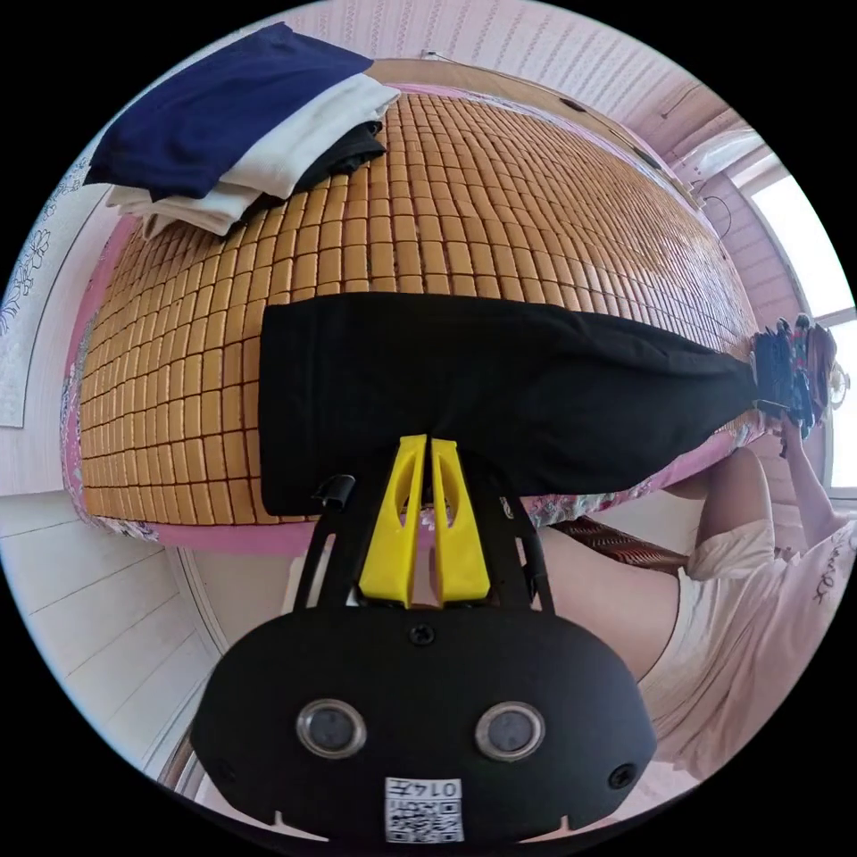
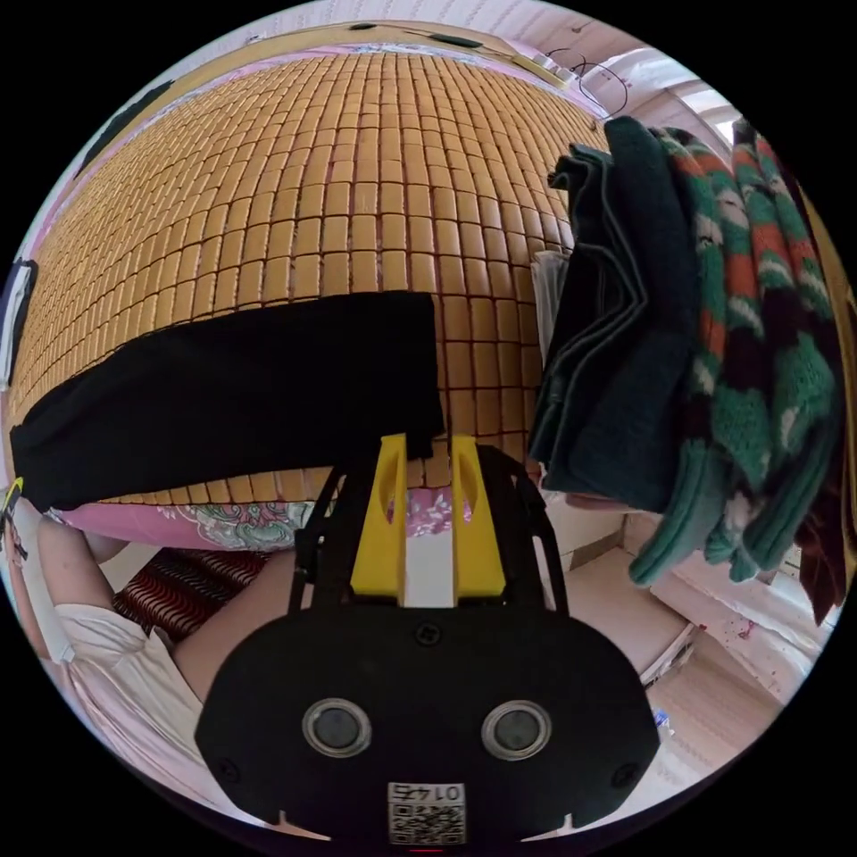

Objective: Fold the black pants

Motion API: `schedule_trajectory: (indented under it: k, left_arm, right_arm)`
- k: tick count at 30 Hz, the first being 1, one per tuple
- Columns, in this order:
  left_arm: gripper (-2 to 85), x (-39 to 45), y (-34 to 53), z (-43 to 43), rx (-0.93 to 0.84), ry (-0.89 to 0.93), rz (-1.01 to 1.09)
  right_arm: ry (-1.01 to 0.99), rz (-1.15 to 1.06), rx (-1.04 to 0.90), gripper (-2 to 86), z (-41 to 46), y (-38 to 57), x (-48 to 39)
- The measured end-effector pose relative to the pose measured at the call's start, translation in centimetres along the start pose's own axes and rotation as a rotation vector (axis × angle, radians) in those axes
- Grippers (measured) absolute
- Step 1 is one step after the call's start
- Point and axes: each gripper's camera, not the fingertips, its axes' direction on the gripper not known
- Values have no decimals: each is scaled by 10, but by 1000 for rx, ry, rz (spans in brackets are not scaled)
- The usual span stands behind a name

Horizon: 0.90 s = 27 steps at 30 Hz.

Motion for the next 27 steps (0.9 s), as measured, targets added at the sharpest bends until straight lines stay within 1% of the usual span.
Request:
schedule_trajectory:
  k: [1,3,5,6,7,8,9,10,11,12,13,14,16,17,18,20,23,25,27]
  left_arm:
    - [-7,8,7,-6,18,-18,-2]
    - [-7,22,14,-20,51,-77,-16]
    - [-3,56,18,-47,131,-120,58]
    - [-1,68,17,-53,143,-140,88]
    - [7,92,12,-60,163,-176,154]
    - [17,117,3,-62,190,-175,221]
    - [28,129,-2,-61,201,-159,252]
    - [49,154,-16,-53,203,-107,315]
    - [55,179,-31,-40,189,-78,376]
    - [58,191,-38,-32,178,-79,403]
    - [60,214,-52,-16,155,-85,447]
    - [59,232,-64,0,133,-79,484]
    - [55,249,-80,24,73,-107,510]
    - [49,254,-88,37,20,-139,513]
    - [40,255,-91,38,15,-136,512]
    - [16,254,-98,27,54,-139,474]
    - [17,248,-105,28,66,-202,418]
    - [24,242,-108,30,75,-147,375]
    - [34,239,-106,20,113,-119,333]
  right_arm:
    - [44,8,41,81,-14,3,-7]
    - [61,-67,144,80,-41,6,-34]
    - [-49,-282,272,77,-71,2,-98]
    - [-89,-347,292,79,-77,0,-117]
    - [-179,-476,327,81,-85,-4,-158]
    - [-254,-589,345,95,-89,-8,-200]
    - [-284,-637,351,102,-91,-10,-220]
    - [-315,-728,355,107,-91,-13,-258]
    - [-319,-787,356,105,-88,-15,-291]
    - [-319,-813,350,101,-84,-17,-305]
    - [-298,-858,314,81,-75,-21,-329]
    - [-250,-878,270,52,-66,-27,-346]
    - [-251,-841,336,8,-74,-31,-348]
    - [-270,-823,349,3,-80,-35,-346]
    - [-279,-816,348,1,-82,-37,-346]
    - [-299,-800,330,2,-79,-48,-345]
    - [-315,-761,293,31,-71,-58,-347]
    - [-308,-731,311,57,-74,-57,-344]
    - [-312,-701,332,62,-78,-54,-338]
